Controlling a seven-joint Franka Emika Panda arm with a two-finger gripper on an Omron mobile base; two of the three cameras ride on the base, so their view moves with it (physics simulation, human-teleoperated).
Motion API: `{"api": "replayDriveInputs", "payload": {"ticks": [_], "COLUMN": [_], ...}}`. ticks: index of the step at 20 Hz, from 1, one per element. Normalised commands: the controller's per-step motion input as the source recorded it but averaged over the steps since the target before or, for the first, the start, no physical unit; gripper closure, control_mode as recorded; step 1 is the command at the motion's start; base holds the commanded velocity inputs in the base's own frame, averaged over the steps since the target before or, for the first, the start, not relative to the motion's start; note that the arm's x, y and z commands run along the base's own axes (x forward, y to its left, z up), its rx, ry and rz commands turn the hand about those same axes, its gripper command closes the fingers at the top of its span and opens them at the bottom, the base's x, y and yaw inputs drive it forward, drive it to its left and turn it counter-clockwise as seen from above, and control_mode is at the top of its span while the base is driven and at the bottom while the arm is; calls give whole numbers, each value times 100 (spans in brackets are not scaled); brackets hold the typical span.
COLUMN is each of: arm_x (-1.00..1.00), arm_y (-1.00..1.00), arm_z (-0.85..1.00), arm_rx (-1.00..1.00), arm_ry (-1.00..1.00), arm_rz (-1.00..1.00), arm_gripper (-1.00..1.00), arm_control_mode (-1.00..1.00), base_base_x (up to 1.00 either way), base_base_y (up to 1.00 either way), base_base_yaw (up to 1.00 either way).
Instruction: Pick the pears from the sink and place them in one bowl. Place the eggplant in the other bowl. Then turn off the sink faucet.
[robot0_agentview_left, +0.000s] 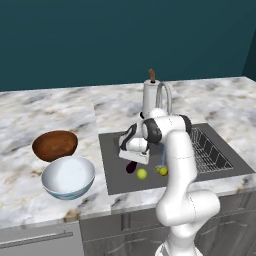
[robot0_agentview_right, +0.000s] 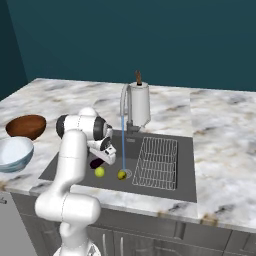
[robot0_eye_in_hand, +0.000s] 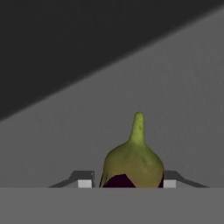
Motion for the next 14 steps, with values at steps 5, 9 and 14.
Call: {"api": "replayDriveInputs", "payload": {"ticks": [5, 9, 14], "arm_x": [-74, -60, -32], "arm_y": [-16, 6, 7], "arm_z": [37, 97, 100], "arm_rx": [16, 9, 8], "arm_ry": [-40, -41, -38], "arm_rz": [-10, -19, -13], "arm_gripper": [100, 100, 100], "arm_control_mode": [-100, -100, -100], "base_base_x": [0, 0, 0], "base_base_y": [0, 0, 0], "base_base_yaw": [0, 0, 0]}}
